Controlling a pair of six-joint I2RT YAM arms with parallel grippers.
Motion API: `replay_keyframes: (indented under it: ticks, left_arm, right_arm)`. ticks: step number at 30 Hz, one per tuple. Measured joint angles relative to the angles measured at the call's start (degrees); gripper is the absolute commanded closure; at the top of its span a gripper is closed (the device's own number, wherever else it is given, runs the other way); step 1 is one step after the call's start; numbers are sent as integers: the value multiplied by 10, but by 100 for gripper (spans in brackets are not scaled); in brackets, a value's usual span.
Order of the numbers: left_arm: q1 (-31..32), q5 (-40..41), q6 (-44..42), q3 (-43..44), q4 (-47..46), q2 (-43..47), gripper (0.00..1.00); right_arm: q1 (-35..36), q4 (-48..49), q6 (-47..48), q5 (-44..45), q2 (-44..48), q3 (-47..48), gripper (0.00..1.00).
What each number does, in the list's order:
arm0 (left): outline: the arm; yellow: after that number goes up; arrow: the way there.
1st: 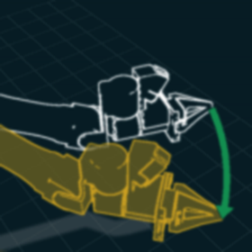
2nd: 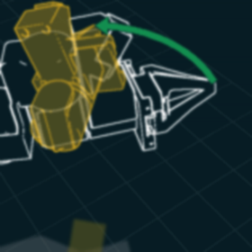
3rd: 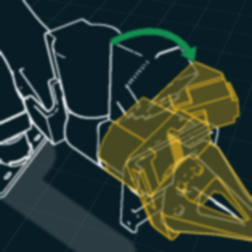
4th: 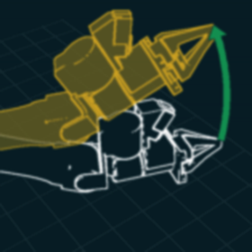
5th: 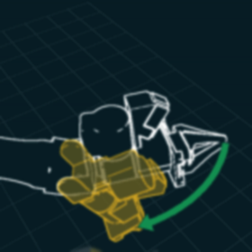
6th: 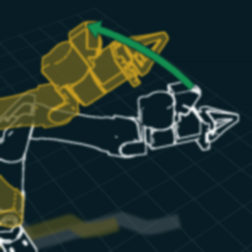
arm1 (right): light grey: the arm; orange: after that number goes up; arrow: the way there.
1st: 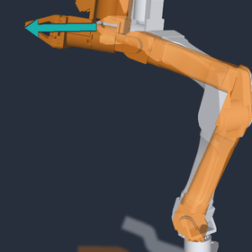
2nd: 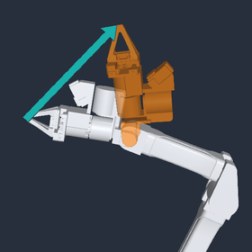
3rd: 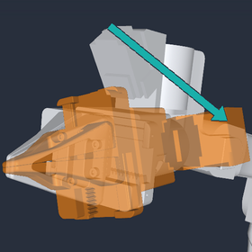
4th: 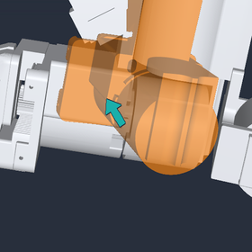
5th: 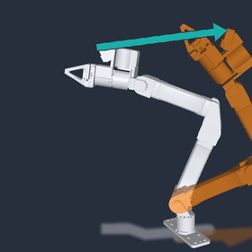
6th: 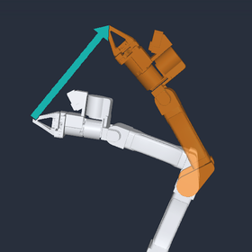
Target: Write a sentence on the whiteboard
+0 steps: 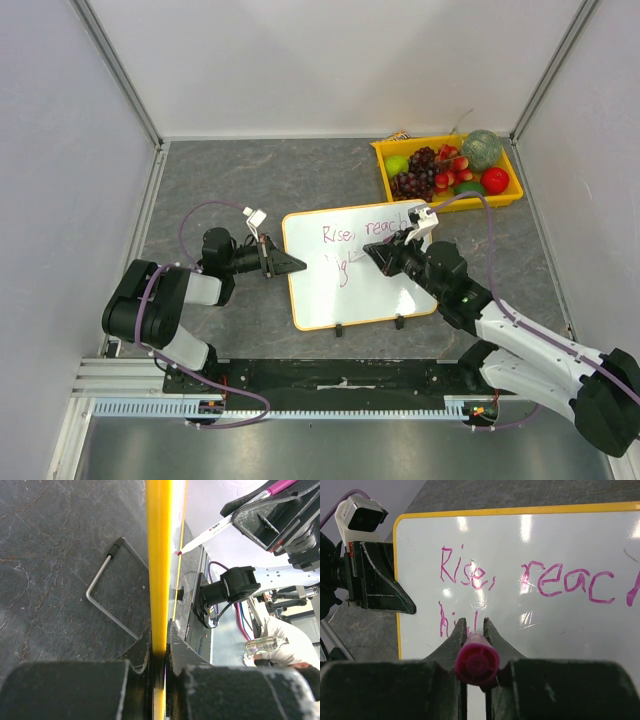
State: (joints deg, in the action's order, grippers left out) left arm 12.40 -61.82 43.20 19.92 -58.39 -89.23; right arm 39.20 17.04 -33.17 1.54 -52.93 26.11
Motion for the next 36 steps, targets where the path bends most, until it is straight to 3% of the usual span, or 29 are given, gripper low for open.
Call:
replay_keyframes:
  ticks: [36]
  left_arm:
    - [0, 0, 0, 0, 0, 0, 98]
  right_arm:
    - [0, -3, -13, 14, 8, -4, 100]
